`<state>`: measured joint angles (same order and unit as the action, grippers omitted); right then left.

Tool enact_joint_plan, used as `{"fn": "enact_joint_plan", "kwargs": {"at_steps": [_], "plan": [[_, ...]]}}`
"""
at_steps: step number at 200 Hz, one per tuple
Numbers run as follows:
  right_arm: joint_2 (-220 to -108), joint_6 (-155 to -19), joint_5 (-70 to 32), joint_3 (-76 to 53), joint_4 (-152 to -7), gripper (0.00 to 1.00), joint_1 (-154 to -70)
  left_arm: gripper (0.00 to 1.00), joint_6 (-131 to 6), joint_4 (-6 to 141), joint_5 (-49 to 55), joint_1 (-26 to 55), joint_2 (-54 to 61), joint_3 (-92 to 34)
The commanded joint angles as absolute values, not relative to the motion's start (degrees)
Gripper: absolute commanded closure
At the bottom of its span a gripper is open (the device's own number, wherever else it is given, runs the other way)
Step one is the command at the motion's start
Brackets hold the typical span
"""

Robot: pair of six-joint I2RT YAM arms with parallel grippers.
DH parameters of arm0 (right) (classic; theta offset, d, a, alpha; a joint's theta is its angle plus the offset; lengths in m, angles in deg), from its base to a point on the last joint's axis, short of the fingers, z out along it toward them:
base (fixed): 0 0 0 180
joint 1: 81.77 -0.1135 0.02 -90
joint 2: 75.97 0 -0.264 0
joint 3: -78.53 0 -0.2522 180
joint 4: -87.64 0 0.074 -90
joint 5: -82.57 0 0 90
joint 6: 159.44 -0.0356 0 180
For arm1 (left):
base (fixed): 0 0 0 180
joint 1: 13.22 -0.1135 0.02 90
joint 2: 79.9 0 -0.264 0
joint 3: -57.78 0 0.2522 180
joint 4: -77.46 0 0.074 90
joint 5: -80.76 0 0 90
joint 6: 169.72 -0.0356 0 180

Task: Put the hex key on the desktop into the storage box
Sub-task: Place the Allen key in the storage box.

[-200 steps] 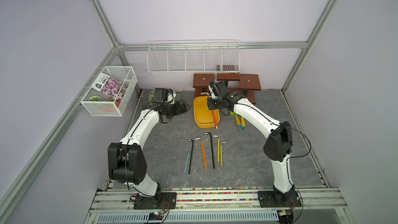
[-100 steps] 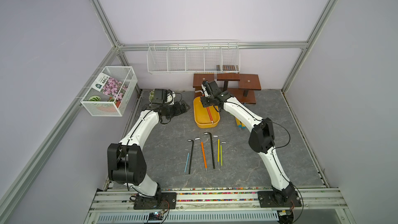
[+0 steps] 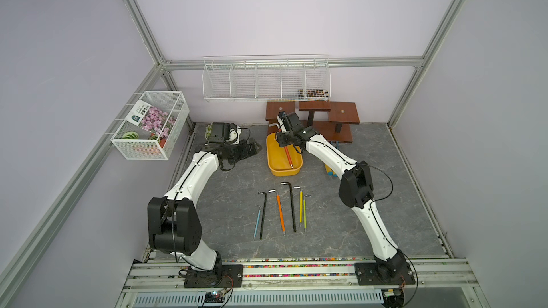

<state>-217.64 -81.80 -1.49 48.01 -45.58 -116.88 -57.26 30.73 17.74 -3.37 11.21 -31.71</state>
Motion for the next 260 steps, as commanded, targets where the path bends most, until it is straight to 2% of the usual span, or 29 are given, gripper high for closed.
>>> {"fn": "enact_joint_plan", "kwargs": {"at_steps": [1,99,148,171,225,260], "plan": [[-218.4,-81.7,-2.0,49.2,-44.4,1.0,-116.6,0.0,-56.6,31.4,18.4,-3.8,10.4,-31.3],[-220.5,-81.5,-0.9,49.1,-39.5,1.0,-116.5,0.0,-56.3,31.7,19.2,-3.8,11.4,-31.3],[-221.1,-82.7,-0.8,49.1,-38.2,0.77,-116.6,0.01,-56.2,31.7,19.2,-3.8,11.8,-31.3],[-220.5,-82.7,-0.6,49.1,-38.0,0.7,-116.5,0.01,-56.3,31.6,19.1,-3.7,12.0,-31.3],[-215.6,-82.5,-0.6,47.6,-38.5,0.6,-116.6,0.01,-56.5,31.4,18.2,-3.7,11.9,-31.2],[-207.0,-82.2,-3.2,39.3,-42.2,0.54,-116.6,0.01,-57.1,31.5,18.0,-3.7,11.0,-31.0]]}}
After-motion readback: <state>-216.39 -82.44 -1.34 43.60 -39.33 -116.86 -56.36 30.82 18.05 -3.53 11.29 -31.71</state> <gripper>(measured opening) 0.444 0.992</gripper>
